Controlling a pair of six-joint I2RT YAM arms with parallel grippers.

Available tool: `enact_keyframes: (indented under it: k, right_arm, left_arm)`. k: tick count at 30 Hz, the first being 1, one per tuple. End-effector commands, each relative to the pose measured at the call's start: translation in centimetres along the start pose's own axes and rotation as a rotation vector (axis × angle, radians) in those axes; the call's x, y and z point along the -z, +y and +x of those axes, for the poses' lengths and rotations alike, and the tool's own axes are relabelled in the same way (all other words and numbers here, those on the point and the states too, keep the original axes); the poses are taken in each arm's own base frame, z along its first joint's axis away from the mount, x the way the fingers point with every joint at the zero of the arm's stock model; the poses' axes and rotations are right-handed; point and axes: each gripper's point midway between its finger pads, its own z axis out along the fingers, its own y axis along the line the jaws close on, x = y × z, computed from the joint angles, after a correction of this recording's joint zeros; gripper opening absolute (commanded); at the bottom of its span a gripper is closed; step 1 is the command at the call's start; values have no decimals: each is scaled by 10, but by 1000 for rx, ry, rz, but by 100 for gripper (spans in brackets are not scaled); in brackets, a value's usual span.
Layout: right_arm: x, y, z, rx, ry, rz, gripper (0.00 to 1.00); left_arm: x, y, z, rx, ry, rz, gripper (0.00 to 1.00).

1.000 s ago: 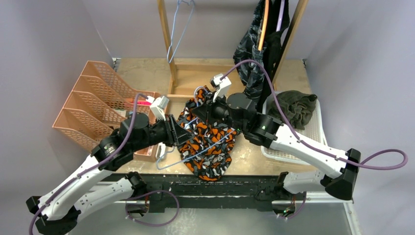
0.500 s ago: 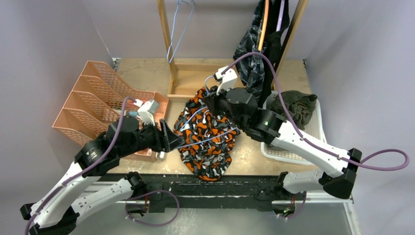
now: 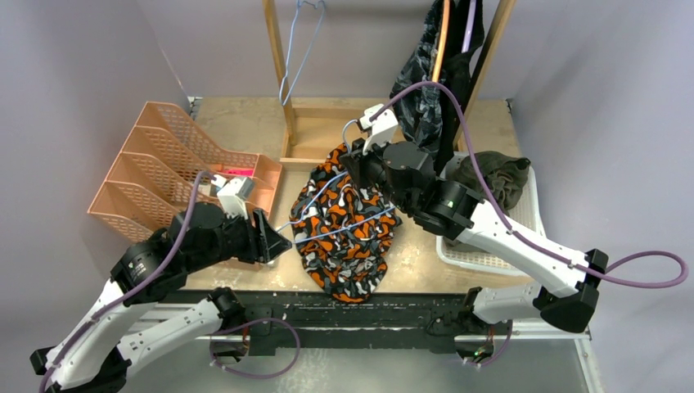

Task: Remove the shorts from the hanger
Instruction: Place the hanger on the clothes rod.

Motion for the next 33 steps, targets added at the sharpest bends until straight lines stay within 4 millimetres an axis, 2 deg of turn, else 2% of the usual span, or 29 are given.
enact_keyframes:
  k: [1,4,6,8,12,13,18,20,23,26,29,33]
  right_arm:
    - [7,9,-27,-18,-73,-56,0]
    - [9,13,-27,-22,-73,-81,0]
    - [9,16,-26,-22,-71,-99,0]
    - [8,17,-24,-19,-63,-102,0]
    - [7,16,-21,-21,-56,-92,0]
    - [7,15,-22,-23,-59,-91,0]
    - [8,18,-26,-26,-63,-103,2]
    - [10,23,-27,-37,-59,-131,8]
    - [15,29,-30,-73,-66,-168,36]
    - [24,26,-35,-114,-83,-168,54]
    - [38,21,-44,-140,-113,-172,62]
    - [59,12,-57,-186,-152,-164,66]
  left_arm:
    - [0,-15,-20,-17,-66,45,45]
    - [-5,-24,-19,-26,-54,93,44]
    - [-8,-28,-18,-31,-45,114,38]
    - [-8,-31,-15,-31,-31,136,24]
    - [-5,-33,-9,-23,-16,162,9]
    - [-4,-33,-8,-22,-15,166,1]
    - [2,-29,-15,-6,-66,148,0]
    - [4,-28,-22,2,-100,135,0]
    - [4,-31,-29,3,-126,140,0]
    - [2,-36,-36,3,-149,157,0]
    - [0,-40,-46,-7,-165,144,0]
    - [-1,-44,-64,-37,-184,94,0]
